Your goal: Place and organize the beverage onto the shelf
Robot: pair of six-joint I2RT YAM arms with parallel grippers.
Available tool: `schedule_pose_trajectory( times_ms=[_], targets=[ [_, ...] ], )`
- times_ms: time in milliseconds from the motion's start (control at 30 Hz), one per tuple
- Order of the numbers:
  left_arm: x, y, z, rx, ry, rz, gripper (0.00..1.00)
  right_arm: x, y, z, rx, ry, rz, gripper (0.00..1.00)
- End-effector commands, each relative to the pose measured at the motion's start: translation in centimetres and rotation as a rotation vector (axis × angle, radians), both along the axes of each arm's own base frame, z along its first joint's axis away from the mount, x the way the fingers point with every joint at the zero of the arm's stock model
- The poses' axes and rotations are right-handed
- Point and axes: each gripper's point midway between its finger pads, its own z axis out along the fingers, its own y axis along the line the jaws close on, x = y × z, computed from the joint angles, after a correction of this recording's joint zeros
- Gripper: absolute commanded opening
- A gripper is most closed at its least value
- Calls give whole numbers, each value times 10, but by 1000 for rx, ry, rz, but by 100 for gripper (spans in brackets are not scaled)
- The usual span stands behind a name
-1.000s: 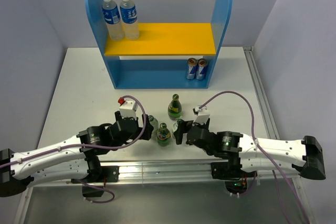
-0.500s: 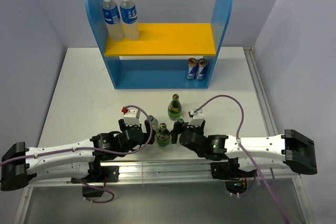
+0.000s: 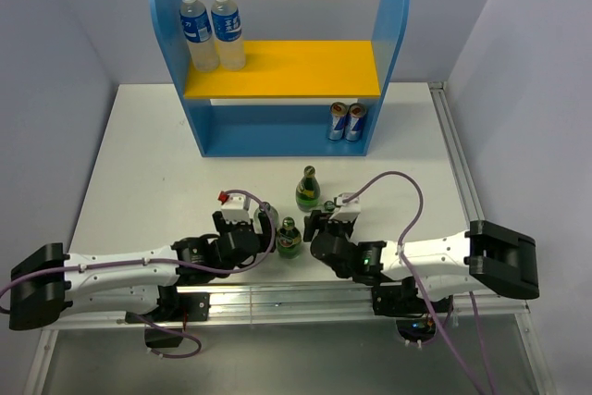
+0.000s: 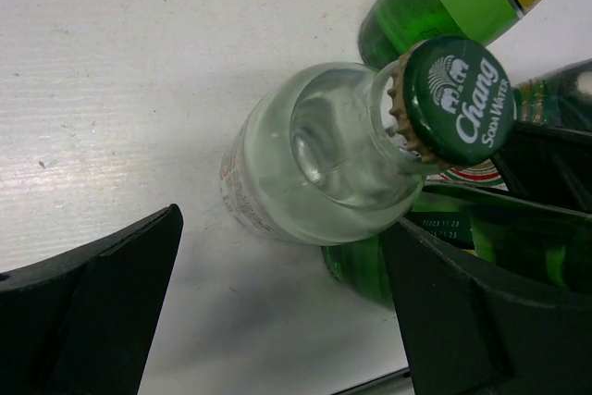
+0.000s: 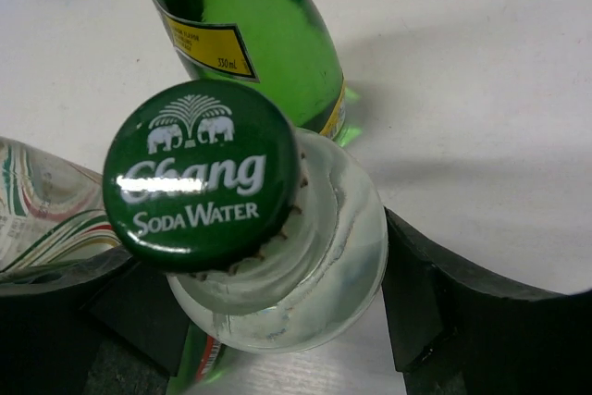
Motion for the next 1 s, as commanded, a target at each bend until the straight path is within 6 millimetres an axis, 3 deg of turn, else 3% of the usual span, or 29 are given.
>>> schedule_pose_trajectory(
  times_ms=[0,67,133,300,467,600,733,800,867,900,933,967],
  targets=[
    [4,-4,4,-23,-27,11,95,10,-5,14,15,-66,-75,43],
    [4,-4,4,-23,-32,13,96,10,-7,23,7,-71,-76,25],
    [4,-3,4,-25,-34,14,96,11,-5,40,24,-80,-86,0],
    [3,-6,-1,-49,-37,-4,97,12,-21,100,32,-138,-114,0],
    [4,-10,-7,-56,-48,-16,97,16,-34,175,34,-230,-129,0],
    [7,-14,-8,-42,-63,-17,97,21,-34,231,37,-272,-120,0],
    [11,-18,-8,-38,-70,-3,97,30,-26,274,31,-312,-69,0],
    [11,-21,-10,-36,-65,-2,98,43,-33,301,17,-350,-87,0],
    [11,-24,-12,-46,-61,-4,97,56,-22,309,-11,-361,-28,0],
    [11,-25,-12,-53,-58,-5,97,62,-24,329,22,-374,-34,0],
    [11,-26,-12,-56,-57,-5,97,82,-33,327,-7,-362,-78,0],
    [11,-27,-12,-59,-57,-7,97,91,-31,331,-5,-361,-56,0]
  ],
)
